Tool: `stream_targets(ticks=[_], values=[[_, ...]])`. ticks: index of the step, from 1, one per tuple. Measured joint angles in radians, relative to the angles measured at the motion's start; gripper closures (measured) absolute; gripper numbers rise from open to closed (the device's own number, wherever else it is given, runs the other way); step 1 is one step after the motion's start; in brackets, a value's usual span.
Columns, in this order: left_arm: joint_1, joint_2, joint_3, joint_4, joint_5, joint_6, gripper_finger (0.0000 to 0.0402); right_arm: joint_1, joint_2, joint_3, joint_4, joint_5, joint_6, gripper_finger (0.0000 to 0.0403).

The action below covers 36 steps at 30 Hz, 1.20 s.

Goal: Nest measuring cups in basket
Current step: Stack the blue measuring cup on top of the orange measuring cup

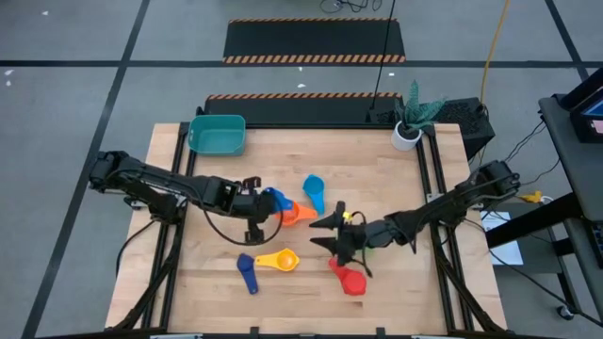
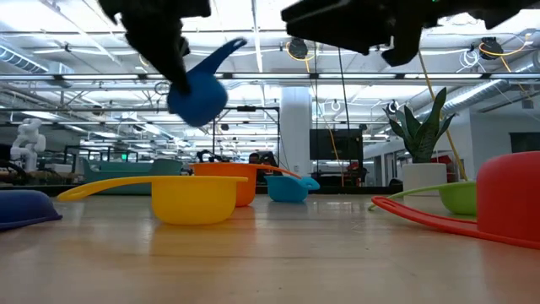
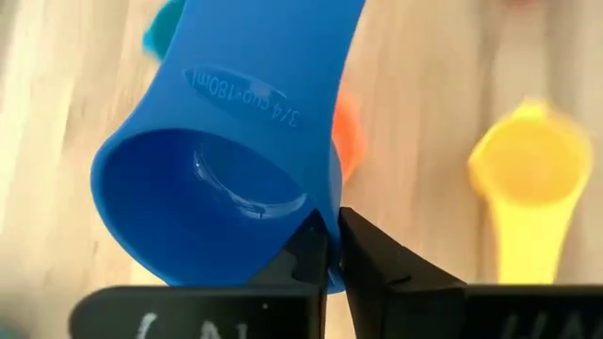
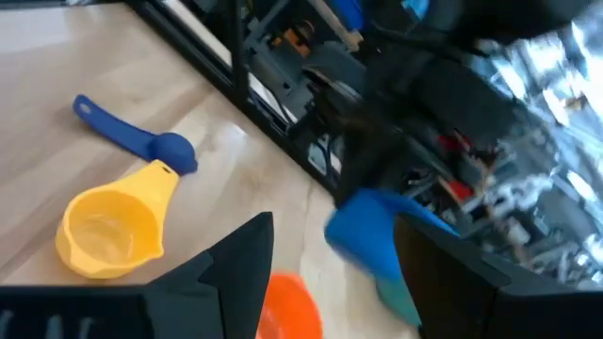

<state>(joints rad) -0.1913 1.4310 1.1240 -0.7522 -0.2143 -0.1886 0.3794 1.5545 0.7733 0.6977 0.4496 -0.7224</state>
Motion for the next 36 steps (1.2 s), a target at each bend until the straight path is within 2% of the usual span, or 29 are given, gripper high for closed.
stream_targets(ticks=[2, 4, 7, 10, 16, 18, 21, 26, 32, 36], values=[[-0.006, 0.001, 0.0, 0.036, 0.02, 0.0, 0.039, 0.0, 0.037, 0.037, 0.002, 0.014, -0.056, 0.019], [-0.014, 0.001, 0.0, 0.05, 0.056, 0.002, 0.0394, 0.002, 0.077, 0.073, 0.002, 0.074, -0.126, 0.019], [-0.037, 0.001, -0.005, 0.049, 0.058, -0.024, 0.0386, 0.002, 0.127, 0.116, 0.006, 0.156, -0.23, 0.019], [-0.06, 0.001, -0.024, 0.049, 0.059, -0.052, 0.0379, 0.002, 0.162, 0.138, 0.051, 0.179, -0.298, 0.019], [-0.083, 0.002, -0.061, 0.049, 0.088, -0.087, 0.0393, -0.002, 0.21, 0.156, 0.147, 0.168, -0.457, 0.019], [-0.088, 0.002, -0.069, 0.052, 0.088, -0.104, 0.0394, -0.013, 0.218, 0.156, 0.143, 0.115, -0.512, 0.019], [-0.093, 0.002, -0.083, 0.066, 0.096, -0.122, 0.0382, -0.026, 0.236, 0.156, 0.16, 0.075, -0.555, 0.019], [-0.093, 0.002, -0.111, 0.108, 0.148, -0.135, 0.0375, -0.04, 0.262, 0.167, 0.175, 0.076, -0.605, 0.0193], [-0.093, 0.002, -0.114, 0.122, 0.164, -0.145, 0.0394, -0.055, 0.278, 0.17, 0.167, 0.06, -0.624, 0.0223], [-0.1, 0.002, -0.114, 0.128, 0.165, -0.157, 0.0382, -0.071, 0.277, 0.17, 0.17, 0.0, -0.594, 0.0251]])
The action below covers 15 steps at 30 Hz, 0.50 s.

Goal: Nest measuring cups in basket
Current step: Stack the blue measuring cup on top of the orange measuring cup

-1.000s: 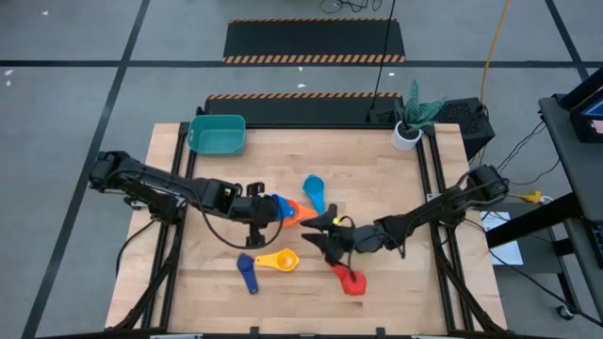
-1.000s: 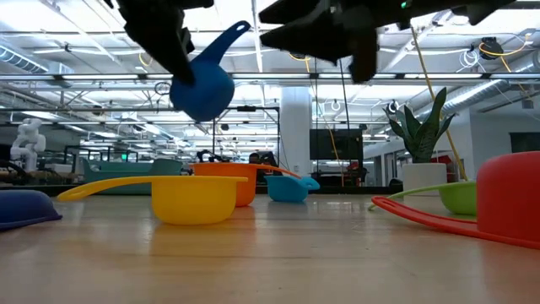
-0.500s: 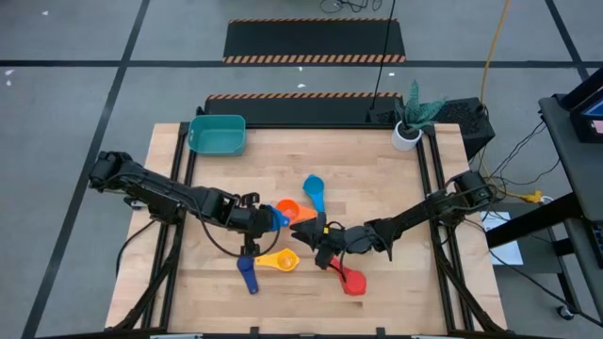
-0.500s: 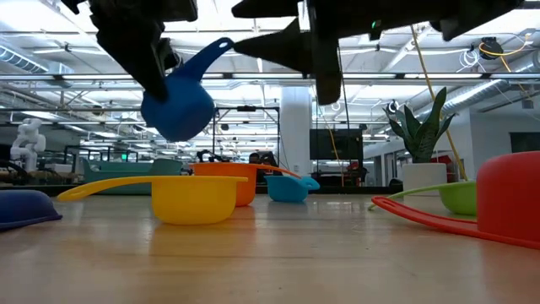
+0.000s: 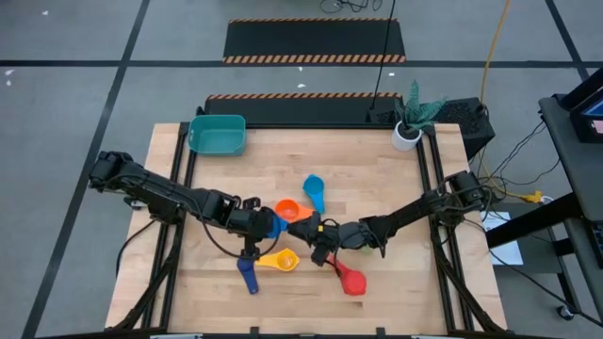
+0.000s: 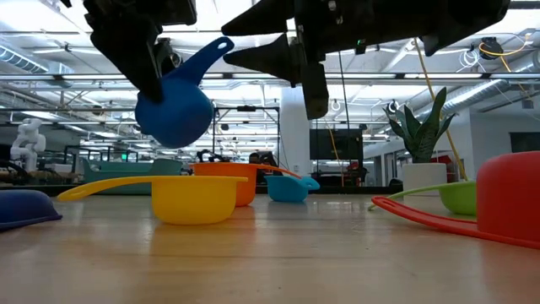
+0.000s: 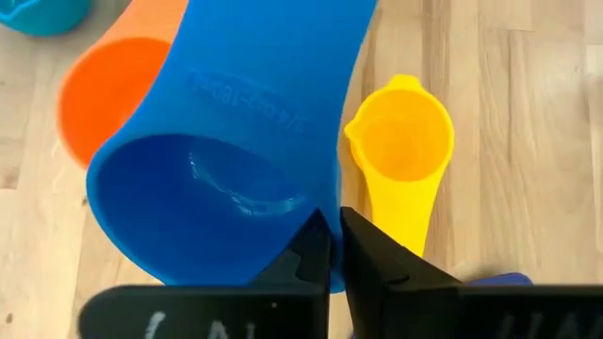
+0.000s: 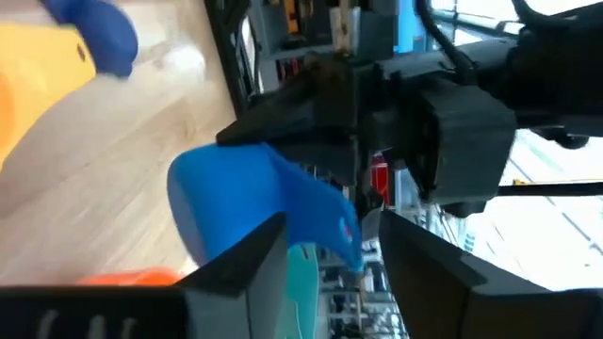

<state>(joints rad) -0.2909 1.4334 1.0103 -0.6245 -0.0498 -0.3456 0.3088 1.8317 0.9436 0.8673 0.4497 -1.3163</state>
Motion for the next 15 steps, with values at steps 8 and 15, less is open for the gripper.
stream_targets(ticks=[8, 15], values=[[-0.008, 0.0, -0.001, 0.054, 0.002, -0.005, 0.0391, -0.002, 0.0, 0.0, 0.0, -0.009, -0.009, 0.0289], [-0.008, 0.0, -0.001, 0.06, 0.002, -0.032, 0.0375, -0.014, 0.0, 0.0, -0.002, -0.01, -0.007, 0.0307]])
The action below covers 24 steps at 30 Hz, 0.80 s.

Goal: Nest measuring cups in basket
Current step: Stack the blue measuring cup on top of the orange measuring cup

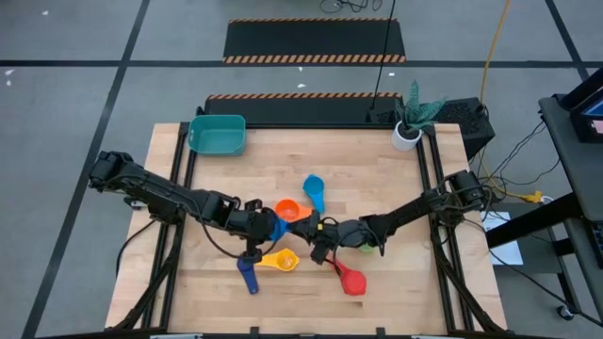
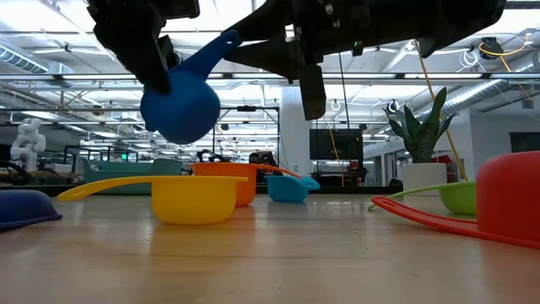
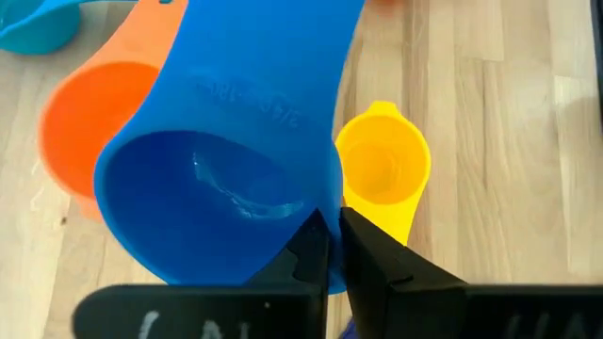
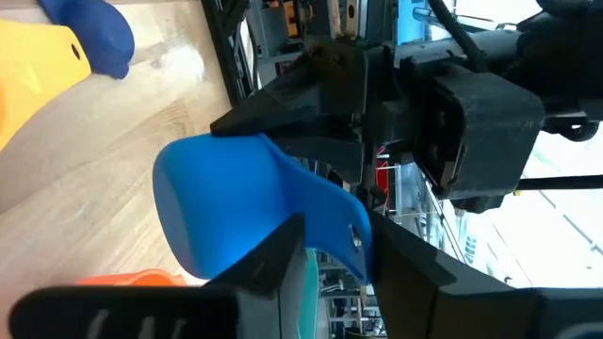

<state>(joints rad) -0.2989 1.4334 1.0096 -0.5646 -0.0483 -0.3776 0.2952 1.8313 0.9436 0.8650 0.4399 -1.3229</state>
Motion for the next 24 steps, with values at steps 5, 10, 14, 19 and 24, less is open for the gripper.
stream_targets(ticks=[5, 10, 14, 19, 24], values=[[0.0, 0.0, 0.0, 0.012, -0.001, -0.002, 0.0369, -0.007, 0.0, 0.0, -0.006, -0.03, 0.015, 0.033], [-0.003, 0.0, 0.0, 0.051, -0.004, 0.007, 0.0368, -0.015, 0.0, 0.0, -0.03, -0.032, 0.054, 0.0374], [-0.004, 0.0, 0.0, 0.046, -0.025, 0.017, 0.0367, -0.014, 0.0, 0.0, -0.046, -0.028, 0.055, 0.0398], [-0.004, -0.006, 0.0, 0.036, -0.067, 0.052, 0.0358, -0.018, 0.0, 0.0, -0.046, -0.012, 0.087, 0.04], [-0.011, -0.032, 0.001, 0.034, -0.113, 0.055, 0.0324, -0.016, 0.0, 0.0, -0.045, 0.085, 0.133, 0.0402]])
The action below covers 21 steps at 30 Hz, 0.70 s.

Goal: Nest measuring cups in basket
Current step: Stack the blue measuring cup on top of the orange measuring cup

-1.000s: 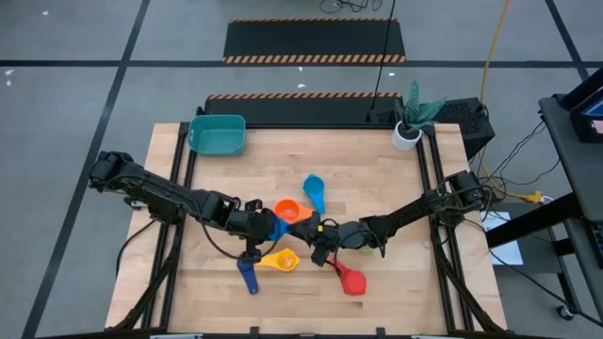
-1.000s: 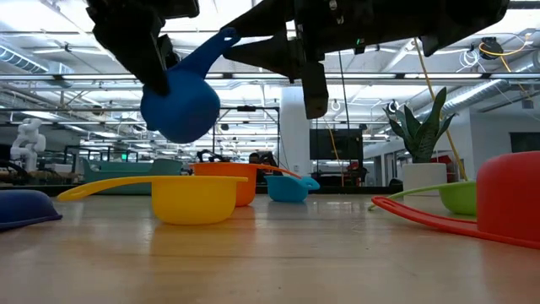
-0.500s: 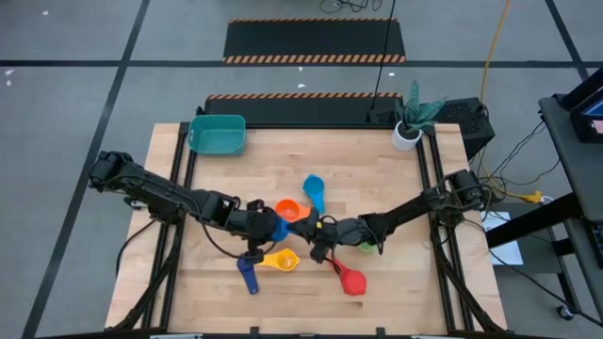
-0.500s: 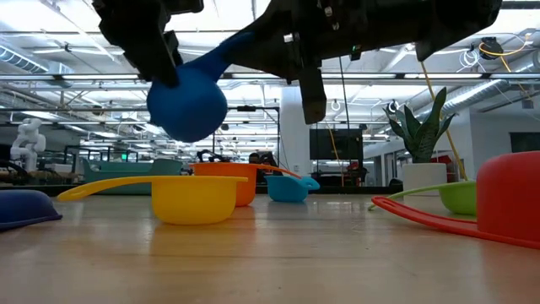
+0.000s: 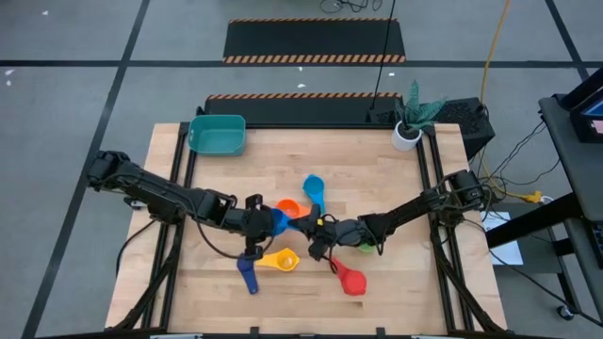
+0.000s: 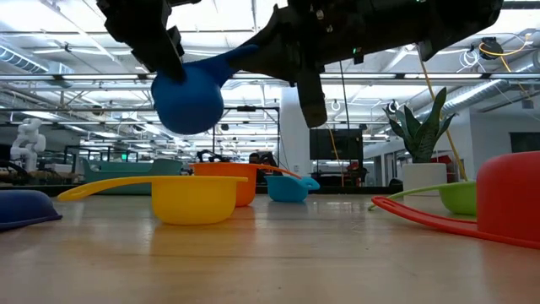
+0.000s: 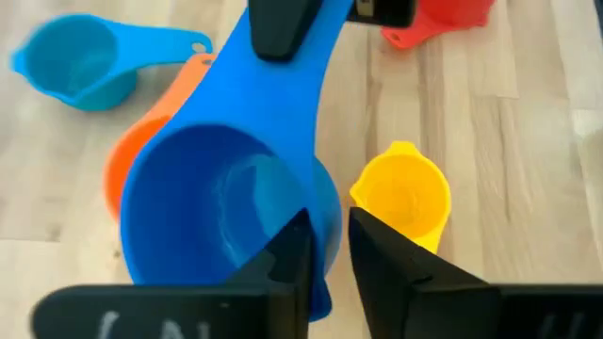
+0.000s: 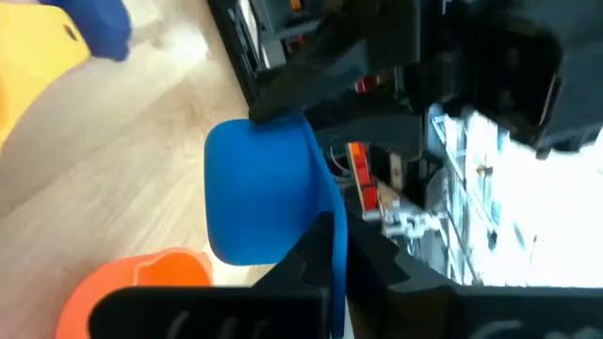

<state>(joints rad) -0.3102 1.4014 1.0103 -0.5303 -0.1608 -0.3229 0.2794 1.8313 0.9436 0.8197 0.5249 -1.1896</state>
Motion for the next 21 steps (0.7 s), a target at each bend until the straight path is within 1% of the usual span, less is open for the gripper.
stream_targets(ticks=[2, 8, 10, 14, 18, 21], values=[[-0.003, -0.011, 0.0, -0.006, -0.025, 0.0, 0.0307, 0.0, 0.0, 0.0, -0.002, 0.022, -0.001, 0.0402], [-0.006, -0.06, 0.001, -0.048, -0.111, -0.013, 0.0249, 0.009, -0.001, -0.002, -0.04, 0.034, 0.008, 0.0402], [-0.004, -0.087, 0.001, -0.059, -0.126, -0.024, 0.0237, 0.016, -0.005, -0.002, -0.079, 0.068, 0.007, 0.0402], [-0.008, -0.141, 0.001, -0.069, -0.155, -0.042, 0.023, 0.021, -0.007, -0.002, -0.123, 0.124, 0.03, 0.0402], [-0.013, -0.171, 0.001, -0.068, -0.201, -0.037, 0.0229, 0.023, -0.007, -0.002, -0.139, 0.129, 0.06, 0.0402], [-0.013, -0.174, 0.001, -0.067, -0.208, -0.027, 0.0229, 0.024, -0.007, -0.014, -0.139, 0.138, 0.075, 0.0403]])
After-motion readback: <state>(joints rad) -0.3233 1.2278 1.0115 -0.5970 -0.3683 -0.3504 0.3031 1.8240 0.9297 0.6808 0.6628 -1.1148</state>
